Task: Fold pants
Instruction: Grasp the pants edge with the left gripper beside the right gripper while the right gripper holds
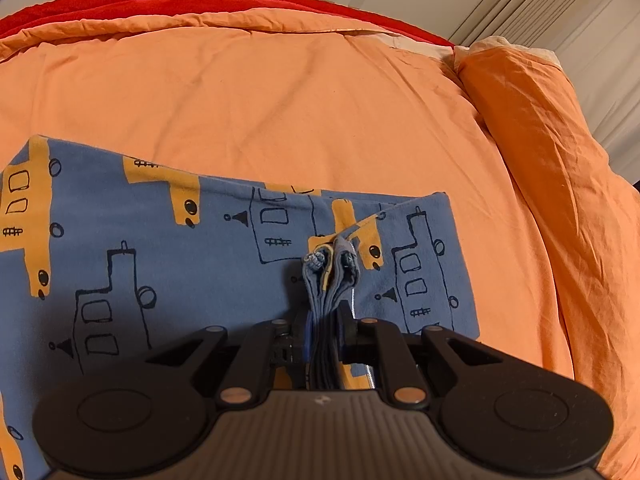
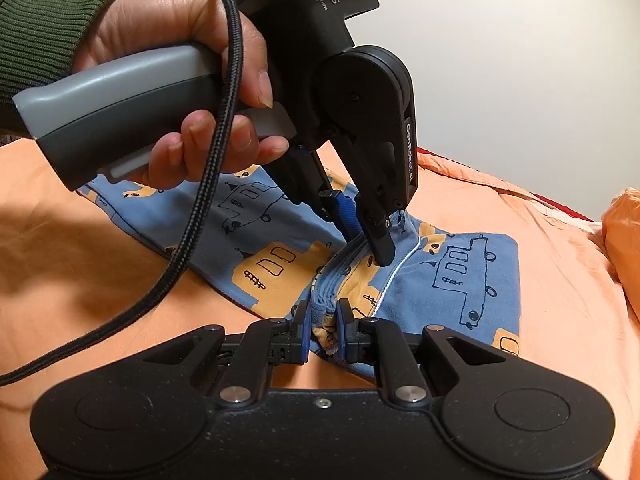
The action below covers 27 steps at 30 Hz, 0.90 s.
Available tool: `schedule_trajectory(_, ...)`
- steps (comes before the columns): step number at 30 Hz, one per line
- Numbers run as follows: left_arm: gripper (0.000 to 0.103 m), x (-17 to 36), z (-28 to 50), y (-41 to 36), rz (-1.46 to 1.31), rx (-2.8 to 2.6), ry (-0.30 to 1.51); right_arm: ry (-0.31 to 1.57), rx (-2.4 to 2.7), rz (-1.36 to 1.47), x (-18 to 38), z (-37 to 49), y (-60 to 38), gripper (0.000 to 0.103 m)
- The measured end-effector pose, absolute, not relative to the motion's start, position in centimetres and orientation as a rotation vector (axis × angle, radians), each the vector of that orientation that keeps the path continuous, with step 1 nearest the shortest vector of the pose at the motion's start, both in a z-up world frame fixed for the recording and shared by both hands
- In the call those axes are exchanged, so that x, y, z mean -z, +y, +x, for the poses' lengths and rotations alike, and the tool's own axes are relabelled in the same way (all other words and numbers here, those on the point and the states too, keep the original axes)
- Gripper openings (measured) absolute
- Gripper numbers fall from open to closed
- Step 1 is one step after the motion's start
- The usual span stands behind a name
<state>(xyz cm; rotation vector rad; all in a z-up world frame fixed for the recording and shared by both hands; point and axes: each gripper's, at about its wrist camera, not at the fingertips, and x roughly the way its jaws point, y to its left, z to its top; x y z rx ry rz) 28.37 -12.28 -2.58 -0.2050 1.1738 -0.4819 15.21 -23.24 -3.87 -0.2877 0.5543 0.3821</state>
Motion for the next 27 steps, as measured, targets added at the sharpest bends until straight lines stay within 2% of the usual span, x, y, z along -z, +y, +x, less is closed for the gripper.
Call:
schedule_trajectory(7,0.011,0.8,28.6,-10.4,-0.210,0.503,1.156,0.476,-0.402,-0.259,2.2,14.8,-22.5,0.013)
schedule_trajectory(17,0.010,-1.7,27.5,-2.4,-0.216,0.430,1.113,0.437,-0.548,-0.255,0.7,15.6,-17.2,0.013)
schedule_trajectory(27,0.011,1.9,27.1,3.5,-0.254,0.391,1.137,0.526,-0.659,-0.310,3.7,17.6,-12.7,0.014)
